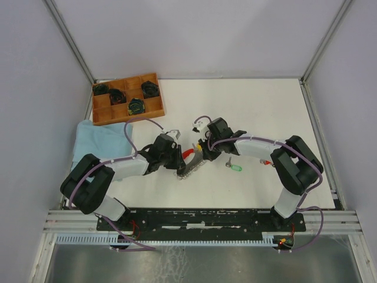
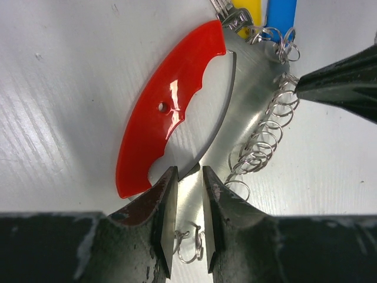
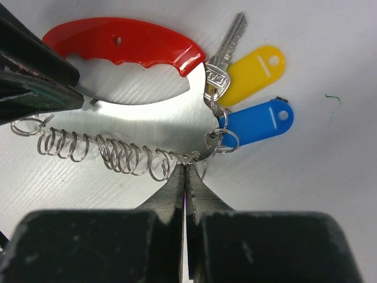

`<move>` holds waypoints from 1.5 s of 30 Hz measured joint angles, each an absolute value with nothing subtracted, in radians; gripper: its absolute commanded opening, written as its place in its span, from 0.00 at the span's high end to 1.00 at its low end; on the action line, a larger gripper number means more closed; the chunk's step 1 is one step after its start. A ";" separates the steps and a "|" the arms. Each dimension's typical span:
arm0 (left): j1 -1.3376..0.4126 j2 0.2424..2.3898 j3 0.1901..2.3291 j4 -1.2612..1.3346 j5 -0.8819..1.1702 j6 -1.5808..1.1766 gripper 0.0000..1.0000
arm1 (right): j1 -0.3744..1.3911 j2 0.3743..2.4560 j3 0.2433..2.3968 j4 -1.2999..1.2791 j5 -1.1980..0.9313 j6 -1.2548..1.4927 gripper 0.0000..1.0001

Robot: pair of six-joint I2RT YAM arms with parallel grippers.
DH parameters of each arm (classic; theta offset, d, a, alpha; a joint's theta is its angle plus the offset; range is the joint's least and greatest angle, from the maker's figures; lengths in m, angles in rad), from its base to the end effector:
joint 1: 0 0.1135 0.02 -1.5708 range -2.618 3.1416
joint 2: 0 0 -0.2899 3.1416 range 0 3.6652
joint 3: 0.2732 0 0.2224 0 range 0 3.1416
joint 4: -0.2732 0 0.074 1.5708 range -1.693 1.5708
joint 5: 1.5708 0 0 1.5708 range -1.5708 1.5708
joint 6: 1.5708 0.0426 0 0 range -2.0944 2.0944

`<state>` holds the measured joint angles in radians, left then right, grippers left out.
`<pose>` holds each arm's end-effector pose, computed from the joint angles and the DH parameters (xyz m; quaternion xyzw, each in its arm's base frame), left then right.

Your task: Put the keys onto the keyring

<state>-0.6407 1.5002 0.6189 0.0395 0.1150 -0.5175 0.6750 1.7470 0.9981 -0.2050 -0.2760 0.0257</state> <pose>0.2052 -0.1591 0.1889 0.0779 0.9297 -0.2397 0.2685 0.2543 0.2184 0.2033 -0.3406 0.8811 0.2263 0.2374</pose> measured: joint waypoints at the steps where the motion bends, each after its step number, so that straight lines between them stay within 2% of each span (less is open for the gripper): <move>1: -0.641 1.497 0.612 0.046 0.118 -0.520 0.69 | 0.670 1.744 0.998 -0.205 -0.276 0.028 0.99; 18: -0.671 1.425 0.451 0.208 0.287 -0.686 0.69 | 0.654 1.709 1.002 -0.220 -0.331 0.017 0.99; 30: -0.675 1.451 0.447 0.249 0.296 -0.714 0.69 | 0.654 1.723 1.002 -0.253 -0.224 -0.005 0.90; 45: -0.676 1.450 0.451 0.242 0.292 -0.714 0.69 | 0.654 1.766 1.029 -0.279 -0.239 -0.018 0.82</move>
<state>-0.6758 1.4502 0.4507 0.2417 0.2920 -0.7136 0.6540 1.7660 1.0294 -0.2790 -0.2390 -0.0177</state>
